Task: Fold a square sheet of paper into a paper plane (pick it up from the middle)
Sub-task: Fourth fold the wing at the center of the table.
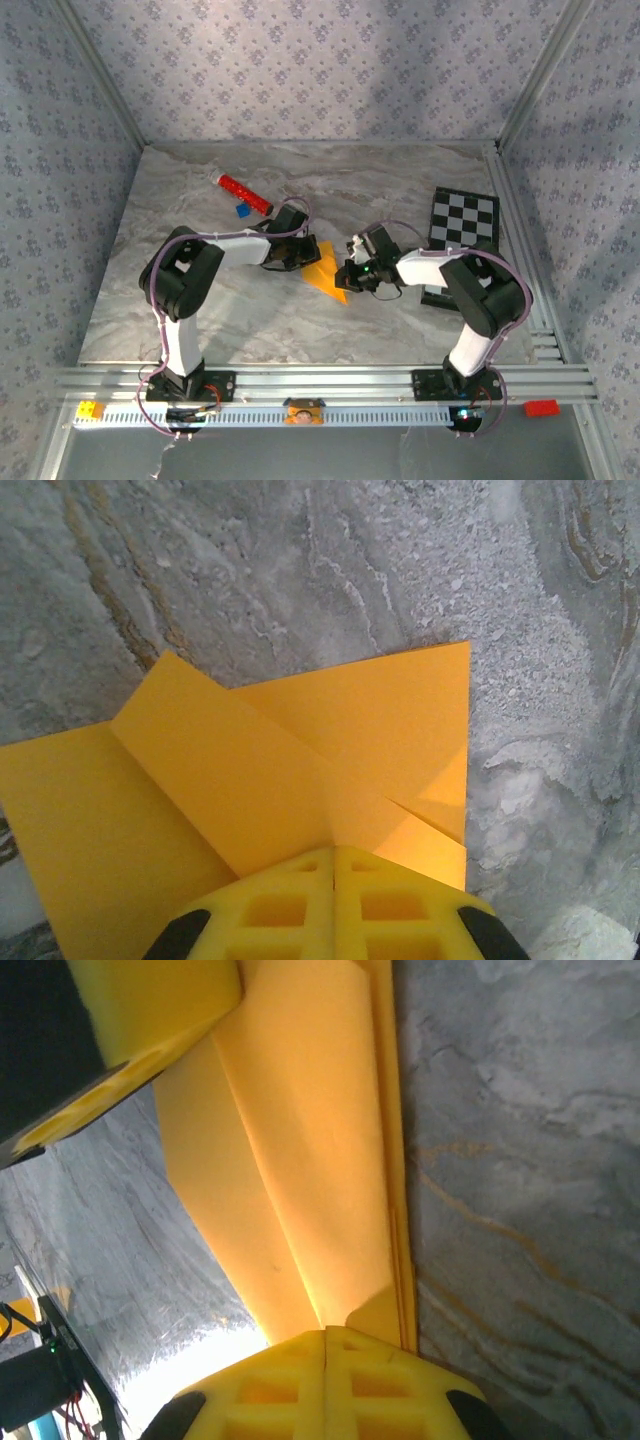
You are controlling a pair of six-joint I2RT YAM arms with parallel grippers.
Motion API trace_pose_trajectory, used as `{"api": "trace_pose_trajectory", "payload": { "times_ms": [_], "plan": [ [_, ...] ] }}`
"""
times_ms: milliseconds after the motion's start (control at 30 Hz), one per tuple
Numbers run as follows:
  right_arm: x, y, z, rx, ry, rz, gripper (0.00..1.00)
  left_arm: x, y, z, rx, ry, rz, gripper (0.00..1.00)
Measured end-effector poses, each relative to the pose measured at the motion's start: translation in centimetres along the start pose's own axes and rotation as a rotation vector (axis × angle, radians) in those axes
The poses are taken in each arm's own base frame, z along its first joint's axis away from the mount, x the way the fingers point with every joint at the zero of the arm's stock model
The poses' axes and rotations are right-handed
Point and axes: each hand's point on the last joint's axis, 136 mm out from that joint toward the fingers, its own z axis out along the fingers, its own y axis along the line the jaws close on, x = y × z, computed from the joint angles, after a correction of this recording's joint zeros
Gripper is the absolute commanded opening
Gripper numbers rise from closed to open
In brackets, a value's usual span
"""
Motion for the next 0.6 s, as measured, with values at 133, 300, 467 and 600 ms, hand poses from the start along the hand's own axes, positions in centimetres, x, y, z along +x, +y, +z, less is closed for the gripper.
{"api": "trace_pose_trajectory", "payload": {
  "times_ms": [133,300,467,600],
  "plan": [
    [-0.7,1.7,-0.4,-0.019,0.009,-0.032,0.0,-0.1,-0.1,0.1,0.009,-0.007,0.004,0.05],
    [-2.4,4.4,0.1,-0.055,0.008,-0.098,0.01,-0.1,-0.1,0.1,0.012,-0.01,0.005,0.05],
    [-2.7,3.4,2.3,-0.028,0.049,-0.093,0.02,-0.1,-0.1,0.1,0.013,-0.011,0.005,0.05],
    [-2.0,1.9,3.1,-0.014,0.076,-0.07,0.03,-0.2,-0.2,0.1,0.017,-0.014,0.007,0.05]
  ]
}}
